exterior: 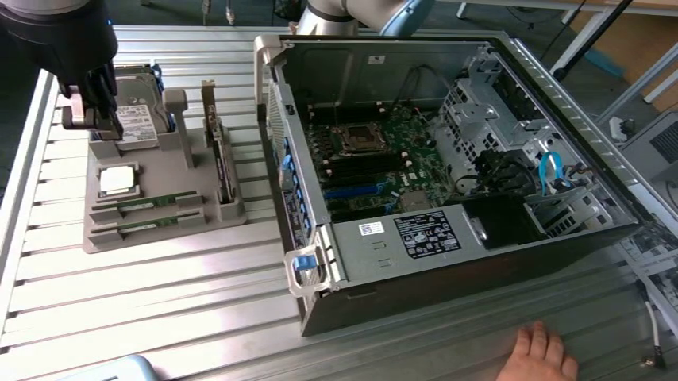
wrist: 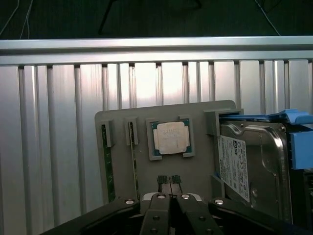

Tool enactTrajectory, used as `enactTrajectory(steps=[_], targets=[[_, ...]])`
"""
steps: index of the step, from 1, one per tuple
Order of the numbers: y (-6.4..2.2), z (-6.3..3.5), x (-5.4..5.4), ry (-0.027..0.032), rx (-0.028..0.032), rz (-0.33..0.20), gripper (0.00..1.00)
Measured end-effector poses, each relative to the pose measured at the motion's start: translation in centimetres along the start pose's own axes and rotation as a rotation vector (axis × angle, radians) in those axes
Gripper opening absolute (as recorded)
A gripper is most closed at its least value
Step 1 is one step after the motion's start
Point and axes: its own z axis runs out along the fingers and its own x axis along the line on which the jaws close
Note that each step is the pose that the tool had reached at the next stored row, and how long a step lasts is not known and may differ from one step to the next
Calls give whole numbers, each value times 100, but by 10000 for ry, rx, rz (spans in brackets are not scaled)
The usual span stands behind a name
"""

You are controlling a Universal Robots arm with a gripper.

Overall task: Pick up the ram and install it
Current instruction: 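Pick up the ram and move it above insertion slot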

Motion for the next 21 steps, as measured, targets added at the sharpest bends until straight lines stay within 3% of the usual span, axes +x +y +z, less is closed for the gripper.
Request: enactTrajectory(steps=[21], targets=[[-7,-13,225,1,-1,2,11]])
